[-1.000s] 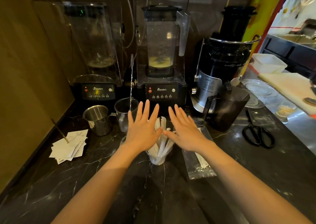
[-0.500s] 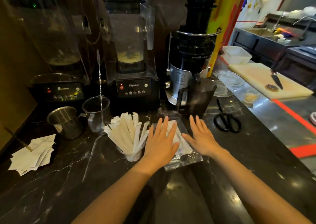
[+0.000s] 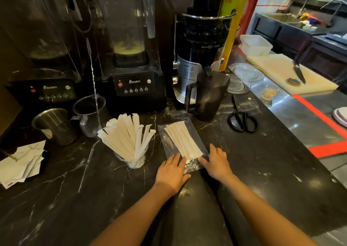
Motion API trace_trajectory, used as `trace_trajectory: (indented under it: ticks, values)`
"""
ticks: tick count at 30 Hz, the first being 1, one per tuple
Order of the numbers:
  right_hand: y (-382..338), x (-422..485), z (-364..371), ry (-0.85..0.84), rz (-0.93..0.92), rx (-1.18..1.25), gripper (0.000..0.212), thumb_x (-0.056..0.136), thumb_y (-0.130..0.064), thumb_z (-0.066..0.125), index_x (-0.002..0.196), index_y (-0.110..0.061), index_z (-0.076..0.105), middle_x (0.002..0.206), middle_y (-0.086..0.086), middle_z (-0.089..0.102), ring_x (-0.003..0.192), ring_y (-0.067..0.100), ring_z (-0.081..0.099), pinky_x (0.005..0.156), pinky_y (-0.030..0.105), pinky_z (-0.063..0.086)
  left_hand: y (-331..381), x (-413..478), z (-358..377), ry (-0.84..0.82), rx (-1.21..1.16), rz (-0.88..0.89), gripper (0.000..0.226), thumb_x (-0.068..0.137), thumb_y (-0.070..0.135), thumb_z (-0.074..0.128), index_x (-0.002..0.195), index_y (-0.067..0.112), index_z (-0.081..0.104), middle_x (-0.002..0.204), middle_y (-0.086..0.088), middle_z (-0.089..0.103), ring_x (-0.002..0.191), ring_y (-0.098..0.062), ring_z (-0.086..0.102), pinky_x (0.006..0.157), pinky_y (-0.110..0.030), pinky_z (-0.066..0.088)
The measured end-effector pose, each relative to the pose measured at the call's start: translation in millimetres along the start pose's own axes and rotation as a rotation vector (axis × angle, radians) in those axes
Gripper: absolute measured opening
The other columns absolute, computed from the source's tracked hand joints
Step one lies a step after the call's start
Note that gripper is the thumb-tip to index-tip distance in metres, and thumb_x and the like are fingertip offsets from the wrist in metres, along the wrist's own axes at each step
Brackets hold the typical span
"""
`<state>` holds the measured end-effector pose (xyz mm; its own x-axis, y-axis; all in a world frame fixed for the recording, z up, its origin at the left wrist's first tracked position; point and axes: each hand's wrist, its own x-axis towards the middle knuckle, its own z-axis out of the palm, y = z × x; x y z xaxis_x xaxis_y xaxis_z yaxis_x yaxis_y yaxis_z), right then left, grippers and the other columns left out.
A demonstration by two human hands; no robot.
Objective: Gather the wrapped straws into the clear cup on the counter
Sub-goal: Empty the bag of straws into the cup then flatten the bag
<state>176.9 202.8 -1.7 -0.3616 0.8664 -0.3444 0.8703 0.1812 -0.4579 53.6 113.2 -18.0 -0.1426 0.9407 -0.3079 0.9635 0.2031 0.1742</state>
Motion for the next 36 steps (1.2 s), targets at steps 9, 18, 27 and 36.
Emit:
trace_trajectory:
  ticks: [9, 18, 27, 36]
  values:
    - [-5, 9, 3, 0.023, 0.064, 0.178, 0.050, 0.080, -0.018, 0.066, 0.122, 0.000, 0.044, 0.122, 0.018, 0.055, 0.111, 0.032, 0.053, 0.089, 0.036, 0.044, 5, 5, -2, 0.044, 0.256, 0.147, 0.035, 0.096, 0.017, 0.032, 0.124, -0.002, 0.041, 0.127, -0.022, 0.051, 0.114, -0.036, 0.049, 0.092, -0.042, 0.041]
    - [-10, 8, -1, 0.006, 0.242, 0.628, 0.026, 0.073, 0.001, 0.069, 0.085, -0.012, 0.050, 0.078, 0.010, 0.059, 0.059, 0.012, 0.057, 0.049, 0.022, 0.049, 11, 2, -16, 0.106, 0.230, 0.175, 0.027, 0.093, 0.008, 0.037, 0.117, 0.001, 0.047, 0.119, -0.020, 0.057, 0.106, -0.035, 0.057, 0.083, -0.042, 0.047]
    - [-33, -9, -29, -0.017, 0.124, 0.845, 0.018, 0.083, -0.013, 0.058, 0.069, -0.015, 0.047, 0.067, 0.004, 0.059, 0.058, 0.013, 0.059, 0.051, 0.022, 0.045, 8, 8, -49, 0.144, -0.028, 0.216, 0.030, 0.095, 0.026, 0.031, 0.113, 0.008, 0.048, 0.110, -0.017, 0.062, 0.097, -0.034, 0.059, 0.080, -0.042, 0.047]
    - [-64, -27, -62, -0.041, -0.100, 0.860, 0.023, 0.089, -0.025, 0.052, 0.067, -0.017, 0.053, 0.064, 0.000, 0.057, 0.058, 0.011, 0.055, 0.052, 0.021, 0.042, 2, 5, -112, 0.112, -0.475, 0.304, 0.015, 0.089, 0.010, 0.044, 0.081, 0.005, 0.056, 0.065, 0.000, 0.048, 0.058, -0.012, 0.046, 0.052, -0.026, 0.035]
